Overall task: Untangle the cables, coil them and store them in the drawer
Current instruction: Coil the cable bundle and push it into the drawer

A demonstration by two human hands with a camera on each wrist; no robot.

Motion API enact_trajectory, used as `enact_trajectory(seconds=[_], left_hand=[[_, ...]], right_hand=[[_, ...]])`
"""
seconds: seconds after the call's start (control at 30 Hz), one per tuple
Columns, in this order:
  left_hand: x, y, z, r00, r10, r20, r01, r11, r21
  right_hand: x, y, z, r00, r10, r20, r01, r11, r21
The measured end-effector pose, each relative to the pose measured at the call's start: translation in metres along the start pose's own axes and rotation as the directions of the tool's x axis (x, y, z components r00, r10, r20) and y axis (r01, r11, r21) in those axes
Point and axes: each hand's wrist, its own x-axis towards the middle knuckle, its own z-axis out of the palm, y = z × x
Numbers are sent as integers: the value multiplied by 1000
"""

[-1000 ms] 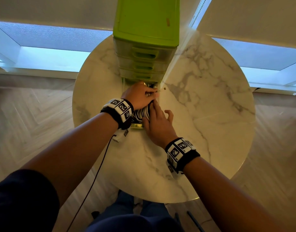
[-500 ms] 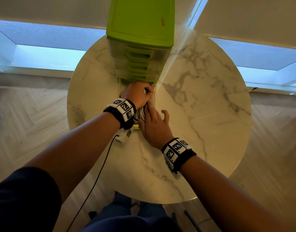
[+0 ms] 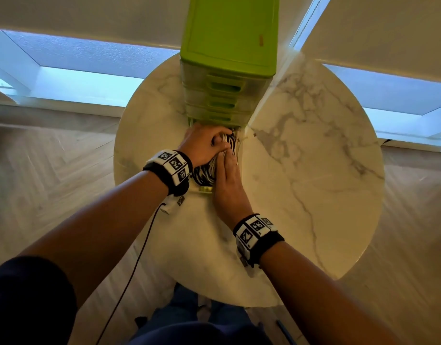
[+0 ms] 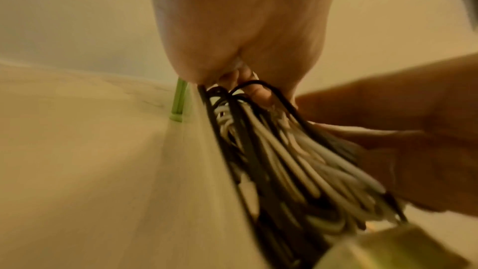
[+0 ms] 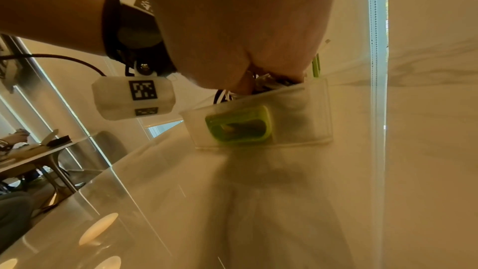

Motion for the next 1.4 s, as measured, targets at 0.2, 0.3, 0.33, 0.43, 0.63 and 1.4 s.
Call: enact_trajectory(seconds=[0.2, 0.3, 0.33, 0.43, 0.63, 1.4], left_hand=[[-7, -7, 0, 992, 26, -127, -35, 997, -71], [-5, -9, -5, 993, 66, -99, -77, 991, -113], [-4, -9, -7, 992, 86, -93, -95, 991, -99], [-2, -5, -9, 976, 199, -93, -198, 980, 24], [11, 23, 4, 872, 430, 233, -478, 851, 219], [15, -12, -24, 950, 167, 263, -161, 986, -47]], right_hand=[[5, 7, -2, 994, 103, 36, -107, 983, 152], [9, 2, -6, 993, 106, 43, -112, 980, 166], [10, 0, -6, 994, 98, 56, -105, 983, 151], [12, -2, -7, 994, 69, 89, -73, 996, 41], [18, 16, 13, 985, -76, 155, 112, 965, -236], [8, 3, 7, 999, 12, 46, -8, 997, -75]])
